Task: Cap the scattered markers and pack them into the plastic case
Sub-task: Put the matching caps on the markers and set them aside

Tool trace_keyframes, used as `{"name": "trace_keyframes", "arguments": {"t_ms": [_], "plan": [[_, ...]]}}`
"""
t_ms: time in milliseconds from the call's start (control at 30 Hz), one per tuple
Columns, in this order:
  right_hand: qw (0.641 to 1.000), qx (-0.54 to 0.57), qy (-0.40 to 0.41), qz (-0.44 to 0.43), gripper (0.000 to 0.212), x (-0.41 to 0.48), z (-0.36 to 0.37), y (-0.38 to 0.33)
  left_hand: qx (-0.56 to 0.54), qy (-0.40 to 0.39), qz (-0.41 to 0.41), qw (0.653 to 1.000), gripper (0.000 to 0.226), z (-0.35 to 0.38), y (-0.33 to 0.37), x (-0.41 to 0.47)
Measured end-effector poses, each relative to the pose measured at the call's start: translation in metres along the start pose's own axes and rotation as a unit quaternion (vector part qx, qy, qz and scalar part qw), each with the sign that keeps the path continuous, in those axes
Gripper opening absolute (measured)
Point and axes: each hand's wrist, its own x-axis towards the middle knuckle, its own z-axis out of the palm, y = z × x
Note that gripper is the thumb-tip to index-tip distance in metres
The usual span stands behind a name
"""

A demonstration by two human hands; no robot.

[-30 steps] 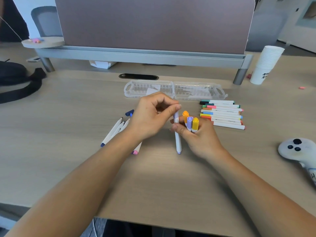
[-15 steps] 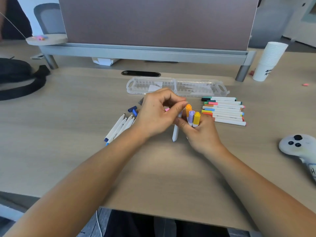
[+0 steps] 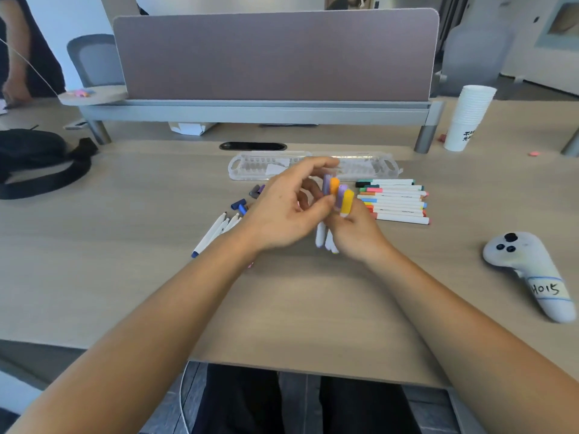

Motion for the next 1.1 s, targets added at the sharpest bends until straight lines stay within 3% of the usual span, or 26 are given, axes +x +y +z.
{"name": "trace_keyframes", "arguments": {"t_ms": [100,200,300,433,533,633,700,767,967,1100], "plan": [[0.978,0.157,0.115,0.069,0.044,0.0,-0.011,-0.006,0.031,-0.027,-0.086,0.995,0.067,0.005,0.009,0.003],[0.904,0.369,0.169,0.135,0.026,0.001,-0.022,-0.007,0.118,-0.166,-0.155,0.967,0.074,0.022,0.013,0.006],[0.887,0.403,0.159,0.161,0.022,-0.005,-0.028,0.0,0.153,-0.222,-0.136,0.953,0.035,0.047,0.013,0.009],[0.879,0.386,0.191,0.204,0.014,-0.012,-0.048,0.014,0.222,-0.256,-0.118,0.933,0.017,0.066,0.007,0.02],[0.898,0.281,0.257,0.221,0.012,-0.014,-0.071,0.032,0.344,-0.272,-0.084,0.895,0.019,0.073,-0.008,0.031],[0.939,-0.004,0.291,0.182,0.034,-0.019,-0.088,0.049,0.389,-0.282,-0.06,0.875,0.028,0.082,-0.018,0.042],[0.938,-0.228,0.218,0.144,0.035,-0.02,-0.091,0.058,0.385,-0.289,-0.063,0.874,0.03,0.089,-0.021,0.048],[0.916,-0.361,0.118,0.13,0.029,-0.019,-0.089,0.065,0.348,-0.295,-0.09,0.886,0.032,0.097,-0.024,0.056],[0.896,-0.432,0.044,0.096,0.029,-0.018,-0.086,0.078,0.244,-0.275,-0.161,0.916,0.07,0.087,-0.031,0.062],[0.882,-0.465,0.046,0.053,0.025,-0.011,-0.086,0.079,0.219,-0.208,-0.156,0.94,0.041,0.078,-0.036,0.05]]}}
